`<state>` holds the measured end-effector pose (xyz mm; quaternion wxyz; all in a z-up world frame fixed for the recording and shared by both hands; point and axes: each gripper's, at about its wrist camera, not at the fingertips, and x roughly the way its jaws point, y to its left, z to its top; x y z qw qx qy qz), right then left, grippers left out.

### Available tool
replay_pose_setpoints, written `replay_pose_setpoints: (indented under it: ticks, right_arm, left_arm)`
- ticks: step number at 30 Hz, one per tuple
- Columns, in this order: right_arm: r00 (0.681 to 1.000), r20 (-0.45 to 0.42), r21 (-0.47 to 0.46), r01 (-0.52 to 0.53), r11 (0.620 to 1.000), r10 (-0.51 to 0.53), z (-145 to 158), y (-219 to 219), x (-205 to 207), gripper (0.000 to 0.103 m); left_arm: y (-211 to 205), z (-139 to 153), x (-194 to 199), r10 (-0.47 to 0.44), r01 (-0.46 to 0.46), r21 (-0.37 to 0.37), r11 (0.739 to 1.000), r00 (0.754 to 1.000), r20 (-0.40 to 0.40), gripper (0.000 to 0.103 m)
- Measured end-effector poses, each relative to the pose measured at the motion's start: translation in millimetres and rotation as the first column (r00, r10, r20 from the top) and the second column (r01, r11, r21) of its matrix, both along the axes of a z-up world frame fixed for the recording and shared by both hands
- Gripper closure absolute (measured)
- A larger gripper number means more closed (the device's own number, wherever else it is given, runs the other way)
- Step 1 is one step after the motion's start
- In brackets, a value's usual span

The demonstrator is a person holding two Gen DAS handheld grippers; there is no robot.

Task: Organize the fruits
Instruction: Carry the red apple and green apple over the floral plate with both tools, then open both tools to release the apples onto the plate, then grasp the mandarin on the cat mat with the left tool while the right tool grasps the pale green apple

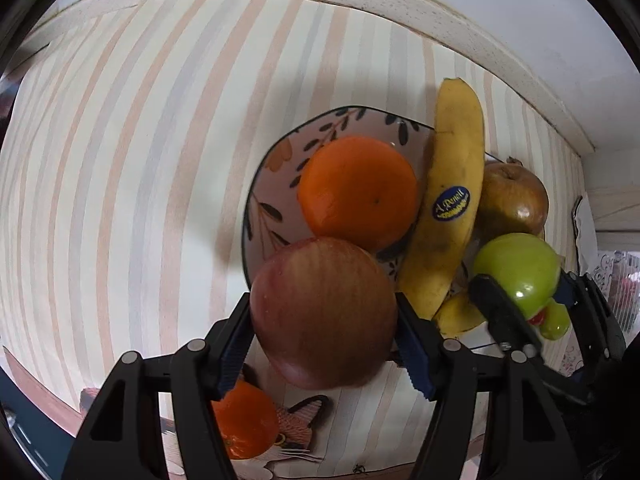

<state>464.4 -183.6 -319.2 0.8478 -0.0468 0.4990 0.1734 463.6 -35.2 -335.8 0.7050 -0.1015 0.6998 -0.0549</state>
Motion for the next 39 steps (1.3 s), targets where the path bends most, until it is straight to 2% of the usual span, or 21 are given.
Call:
replay_pose_setpoints:
  ticks: [10, 15, 20, 22, 24, 25, 27, 28, 32, 39]
  right_arm:
    - [0.998, 0.027, 0.054, 0.056, 0.997, -0.057, 12, -15, -4, 0.037]
    - [0.991, -0.011, 0.114, 0.131, 0.985, -0.131, 29, -30, -10, 0.027]
    - [0.980, -0.075, 0.104, 0.193, 0.976, -0.186, 35, -43, -19, 0.021]
    - [0.975, -0.095, 0.097, 0.212, 0.973, -0.202, 35, -47, -24, 0.018]
    - [0.968, -0.110, 0.075, 0.236, 0.969, -0.227, 35, -50, -28, 0.010]
    - [0.963, -0.119, 0.062, 0.249, 0.966, -0.241, 36, -53, -31, 0.010]
    - [0.956, -0.128, 0.047, 0.271, 0.961, -0.263, 37, -57, -35, 0.010]
    - [0.953, -0.131, 0.043, 0.281, 0.959, -0.273, 39, -59, -37, 0.010]
    - [0.944, -0.131, 0.026, 0.309, 0.951, -0.303, 50, -66, -49, 0.009]
    - [0.948, -0.070, 0.007, 0.311, 0.950, -0.310, 88, -66, -78, 0.008]
  left_arm:
    - [-15, 15, 2, -0.011, 0.011, -0.003, 1.000, 0.999, 0.039, 0.039]
    - [-13, 27, -4, -0.024, 0.023, 0.020, 1.000, 0.997, 0.074, 0.039]
    - [-13, 41, -16, -0.044, 0.035, 0.069, 0.997, 0.991, 0.128, 0.038]
    - [-14, 46, -21, -0.048, 0.031, 0.109, 0.994, 0.985, 0.164, 0.034]
    - [-13, 51, -26, -0.053, 0.031, 0.122, 0.992, 0.982, 0.182, 0.030]
    - [-13, 54, -30, -0.056, 0.030, 0.132, 0.991, 0.979, 0.195, 0.028]
    - [-14, 60, -35, -0.066, 0.035, 0.147, 0.988, 0.975, 0.214, 0.015]
    - [-15, 63, -39, -0.073, 0.037, 0.159, 0.987, 0.971, 0.228, 0.013]
    - [-18, 82, -54, -0.098, 0.032, 0.220, 0.975, 0.950, 0.298, 0.012]
    - [-21, 119, -85, -0.105, 0.023, 0.213, 0.977, 0.918, 0.383, 0.012]
